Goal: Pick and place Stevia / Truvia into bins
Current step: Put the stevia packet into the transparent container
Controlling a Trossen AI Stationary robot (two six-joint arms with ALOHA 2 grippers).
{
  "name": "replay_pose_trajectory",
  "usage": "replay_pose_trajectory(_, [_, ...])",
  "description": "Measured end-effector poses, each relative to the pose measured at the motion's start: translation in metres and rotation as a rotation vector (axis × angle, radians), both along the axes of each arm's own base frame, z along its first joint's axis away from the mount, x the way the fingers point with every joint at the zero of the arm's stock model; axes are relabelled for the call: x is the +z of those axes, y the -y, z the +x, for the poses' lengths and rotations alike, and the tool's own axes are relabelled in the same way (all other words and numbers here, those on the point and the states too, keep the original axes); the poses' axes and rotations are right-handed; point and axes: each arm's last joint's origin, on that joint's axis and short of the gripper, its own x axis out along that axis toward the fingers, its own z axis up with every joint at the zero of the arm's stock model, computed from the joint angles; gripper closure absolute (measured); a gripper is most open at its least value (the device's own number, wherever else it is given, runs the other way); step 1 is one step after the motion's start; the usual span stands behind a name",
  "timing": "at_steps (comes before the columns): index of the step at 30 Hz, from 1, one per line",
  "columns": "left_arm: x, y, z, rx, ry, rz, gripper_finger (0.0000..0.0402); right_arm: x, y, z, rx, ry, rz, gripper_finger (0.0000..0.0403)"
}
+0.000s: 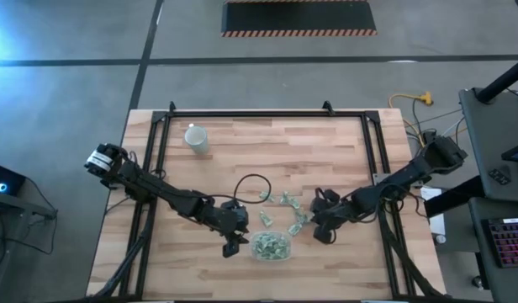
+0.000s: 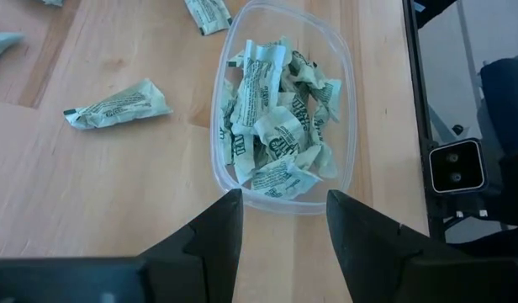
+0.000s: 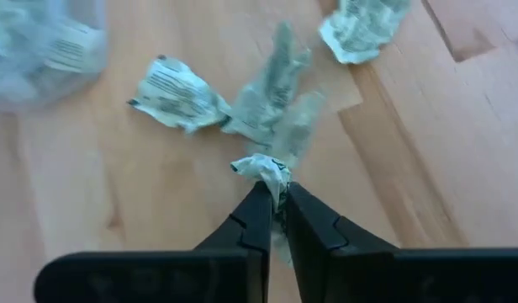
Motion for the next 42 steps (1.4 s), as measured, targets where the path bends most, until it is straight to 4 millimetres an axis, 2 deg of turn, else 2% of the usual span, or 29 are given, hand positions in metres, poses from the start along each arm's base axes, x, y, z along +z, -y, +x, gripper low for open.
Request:
replay_pose_trajectory(7, [-0.001, 0.000, 0.000, 0.002, -0.002, 0.003, 0.0245, 0.024, -0.010, 0.017, 0.033, 0.065, 0.078, 0.0383])
replay_pose_trajectory(13, [-0.003, -0.002, -0.001, 0.021, -0.002, 0.023, 0.0245, 0.061, -0.024, 0.041, 0.167, 0.260, 0.065, 0.0380])
replay_pose_trajectory(19, [-0.003, -0.002, -0.001, 0.034, 0.003, 0.035, 0.0245, 0.079, -0.029, 0.053, 0.243, 0.439, 0.033, 0.0380])
replay_pose_trajectory(22, [-0.003, -0.002, -0.001, 0.035, 0.004, 0.037, 0.0245, 0.075, -0.032, 0.059, 0.261, 0.475, 0.030, 0.0380])
replay_pose_trajectory(25, [-0.003, -0.003, -0.001, 0.036, 0.005, 0.040, 0.0245, 0.061, -0.037, 0.067, 0.305, 0.450, 0.066, 0.0380])
replay_pose_trajectory(29, [-0.004, -0.003, -0.001, 0.038, 0.005, 0.042, 0.0245, 0.038, -0.048, 0.078, 0.428, 0.346, 0.149, 0.0380])
replay_pose_trajectory(32, [-0.004, -0.003, -0.001, 0.039, 0.003, 0.041, 0.0245, 0.027, -0.052, 0.085, 0.441, 0.278, 0.150, 0.0380])
replay_pose_trajectory(37, [-0.004, -0.003, -0.001, 0.040, 0.003, 0.040, 0.0245, 0.027, -0.056, 0.095, 0.456, 0.263, 0.120, 0.0380])
replay_pose_trajectory(42, [-0.004, -0.003, -0.001, 0.041, 0.001, 0.040, 0.0245, 0.031, -0.057, 0.096, 0.491, 0.262, 0.094, 0.0379])
